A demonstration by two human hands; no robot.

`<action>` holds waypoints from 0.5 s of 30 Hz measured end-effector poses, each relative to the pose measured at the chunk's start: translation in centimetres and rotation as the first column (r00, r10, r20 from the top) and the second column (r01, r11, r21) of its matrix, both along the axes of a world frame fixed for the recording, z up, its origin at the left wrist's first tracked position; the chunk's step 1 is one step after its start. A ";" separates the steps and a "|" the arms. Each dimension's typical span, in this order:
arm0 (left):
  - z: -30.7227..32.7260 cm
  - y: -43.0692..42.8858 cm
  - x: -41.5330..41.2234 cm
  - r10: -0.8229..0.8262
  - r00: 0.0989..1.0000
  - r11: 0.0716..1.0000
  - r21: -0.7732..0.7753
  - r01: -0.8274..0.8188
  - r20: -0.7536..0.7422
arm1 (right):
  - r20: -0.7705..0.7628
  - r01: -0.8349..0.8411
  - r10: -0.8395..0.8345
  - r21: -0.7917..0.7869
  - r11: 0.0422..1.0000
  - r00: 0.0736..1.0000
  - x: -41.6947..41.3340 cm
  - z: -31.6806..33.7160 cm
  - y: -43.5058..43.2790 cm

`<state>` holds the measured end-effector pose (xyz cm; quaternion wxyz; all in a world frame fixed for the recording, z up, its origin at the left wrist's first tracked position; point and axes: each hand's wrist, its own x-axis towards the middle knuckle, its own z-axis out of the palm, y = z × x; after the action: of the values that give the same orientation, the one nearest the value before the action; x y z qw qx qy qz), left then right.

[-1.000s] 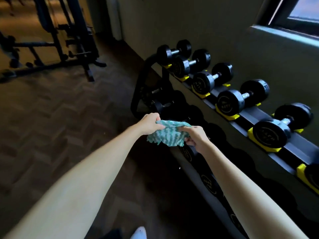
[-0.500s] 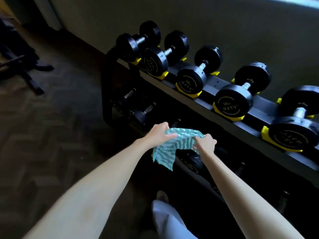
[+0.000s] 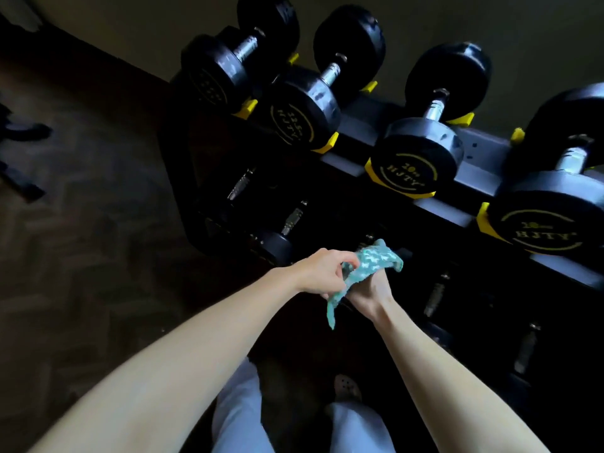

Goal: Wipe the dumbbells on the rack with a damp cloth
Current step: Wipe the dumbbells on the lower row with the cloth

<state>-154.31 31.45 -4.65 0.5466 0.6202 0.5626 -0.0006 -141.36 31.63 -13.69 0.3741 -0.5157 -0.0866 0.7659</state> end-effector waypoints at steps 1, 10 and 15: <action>-0.5 1.0 -1.0 0.008 0.999 0.999 -0.044 -0.006 0.032 | -0.046 0.034 -0.034 -0.011 0.999 0.998 -1.2 0.0 0.7; -5.8 6.9 -12.6 -0.104 0.986 0.964 -0.231 0.131 0.128 | -0.114 0.402 -0.411 -0.094 0.911 0.904 -10.5 -3.6 2.7; -12.4 9.4 -20.8 0.186 0.972 0.982 0.043 -0.182 -0.141 | 0.030 0.590 -0.589 -0.044 0.806 0.807 -12.5 -6.7 0.7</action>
<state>-175.11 40.83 -17.07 0.4928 0.5719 0.6557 0.0137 -153.85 32.32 -20.43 0.5792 -0.5322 0.0946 0.6102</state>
